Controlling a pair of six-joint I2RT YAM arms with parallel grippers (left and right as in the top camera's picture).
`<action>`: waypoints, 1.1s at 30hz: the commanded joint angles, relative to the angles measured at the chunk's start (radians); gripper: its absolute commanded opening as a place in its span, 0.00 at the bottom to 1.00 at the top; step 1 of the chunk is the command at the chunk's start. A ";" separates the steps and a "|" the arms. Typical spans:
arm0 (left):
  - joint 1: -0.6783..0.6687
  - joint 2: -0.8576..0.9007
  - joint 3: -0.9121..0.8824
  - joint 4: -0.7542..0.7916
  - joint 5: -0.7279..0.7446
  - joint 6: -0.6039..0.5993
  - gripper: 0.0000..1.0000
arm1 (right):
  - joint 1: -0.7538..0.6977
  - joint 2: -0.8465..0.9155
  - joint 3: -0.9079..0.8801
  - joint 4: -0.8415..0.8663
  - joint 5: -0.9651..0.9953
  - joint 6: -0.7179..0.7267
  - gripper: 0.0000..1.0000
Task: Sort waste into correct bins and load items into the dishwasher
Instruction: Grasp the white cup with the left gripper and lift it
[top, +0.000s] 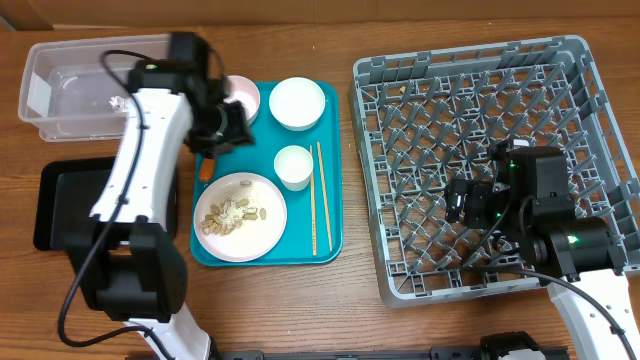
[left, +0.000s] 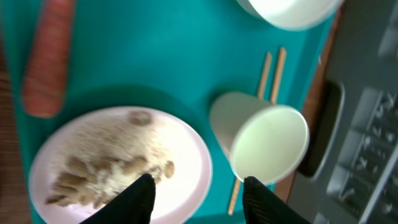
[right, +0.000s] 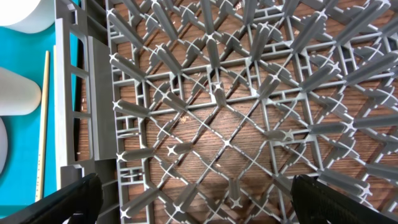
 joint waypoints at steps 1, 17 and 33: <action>-0.084 -0.023 0.012 -0.025 -0.037 0.023 0.52 | -0.002 -0.003 0.028 -0.001 -0.005 0.001 1.00; -0.194 0.120 -0.098 0.132 -0.193 -0.076 0.41 | -0.002 -0.003 0.028 -0.016 -0.005 0.001 1.00; -0.119 0.056 0.087 -0.012 0.397 0.164 0.04 | -0.002 0.002 0.028 0.135 -0.013 0.081 1.00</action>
